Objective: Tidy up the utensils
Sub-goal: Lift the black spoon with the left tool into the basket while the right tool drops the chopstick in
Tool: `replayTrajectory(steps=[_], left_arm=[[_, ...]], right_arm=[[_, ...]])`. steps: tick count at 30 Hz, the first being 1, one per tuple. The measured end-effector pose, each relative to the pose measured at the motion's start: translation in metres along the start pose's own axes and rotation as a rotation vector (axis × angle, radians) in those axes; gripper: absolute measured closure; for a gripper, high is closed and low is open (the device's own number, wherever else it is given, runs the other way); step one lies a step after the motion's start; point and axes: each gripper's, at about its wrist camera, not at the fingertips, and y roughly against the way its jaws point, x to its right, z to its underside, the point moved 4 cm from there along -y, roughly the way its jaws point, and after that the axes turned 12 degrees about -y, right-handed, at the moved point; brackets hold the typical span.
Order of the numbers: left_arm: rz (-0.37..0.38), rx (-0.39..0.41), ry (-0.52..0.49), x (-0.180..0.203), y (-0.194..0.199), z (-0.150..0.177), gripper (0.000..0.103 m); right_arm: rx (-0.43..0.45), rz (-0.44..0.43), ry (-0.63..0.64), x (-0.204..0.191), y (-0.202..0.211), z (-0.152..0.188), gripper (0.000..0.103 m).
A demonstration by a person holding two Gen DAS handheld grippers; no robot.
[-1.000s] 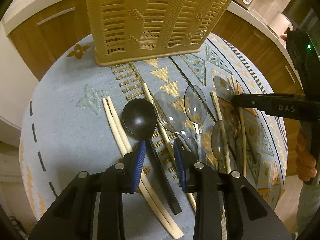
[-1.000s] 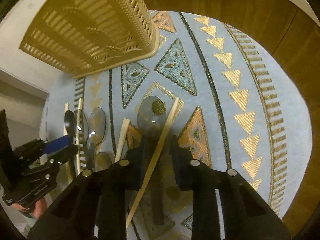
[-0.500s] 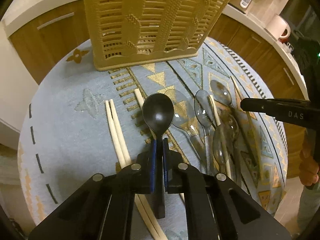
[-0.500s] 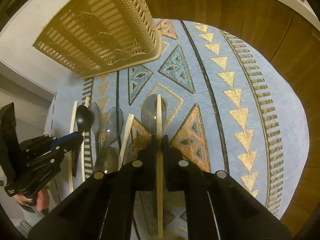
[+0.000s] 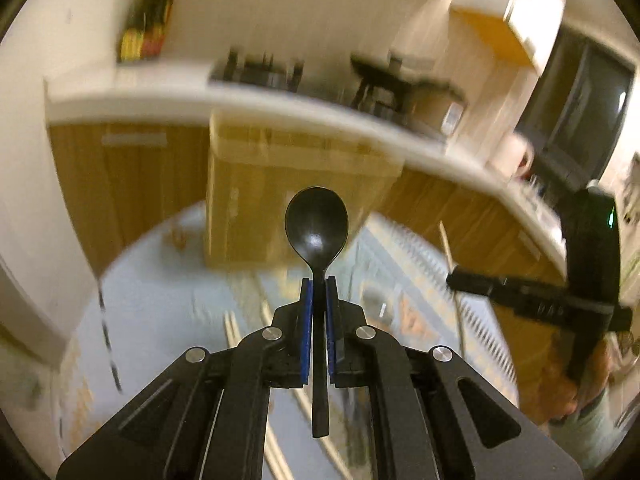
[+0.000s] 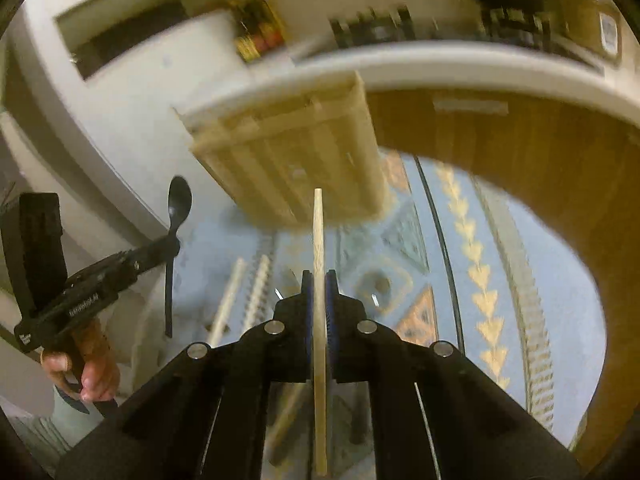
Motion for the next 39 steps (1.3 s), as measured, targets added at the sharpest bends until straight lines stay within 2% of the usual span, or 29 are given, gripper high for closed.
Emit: replayTrajectory(steps=[5,8,11,13,17,21,25,31,39], left_arm=[[-0.066,0.231,-0.030,-0.001,0.028,-0.057,0.099],[-0.129,0.344,-0.041,-0.010,0.028,-0.090,0.099],[-0.180,0.404,-0.056,-0.019,0.016,-0.111,0.099],[-0.203,0.424,-0.057,-0.024,0.008,-0.120,0.099],[-0.226,0.447,-0.037,-0.040,-0.018,-0.126,0.099],[-0.240,0.460,-0.004,-0.055,-0.033,-0.121,0.099],[-0.246,0.460,-0.004,-0.061,-0.047,-0.118,0.099],[-0.258,0.443,0.036,-0.075,-0.065,-0.104,0.099],[-0.265,0.429,0.017,-0.076,-0.070,-0.093,0.098]], right_arm=[[0.203,-0.035,0.068,-0.034,0.035,-0.040,0.099],[0.343,-0.017,0.109,-0.054,0.051,-0.072,0.099],[0.446,0.003,0.123,-0.066,0.054,-0.108,0.099],[0.532,0.058,0.143,-0.071,0.049,-0.129,0.099],[0.649,0.123,0.148,-0.074,0.031,-0.160,0.099],[0.683,0.121,0.094,-0.061,0.010,-0.183,0.099],[0.691,0.128,0.072,-0.051,-0.013,-0.190,0.099],[0.670,0.137,0.081,-0.043,-0.034,-0.170,0.099],[0.646,0.120,0.071,-0.035,-0.045,-0.152,0.099]])
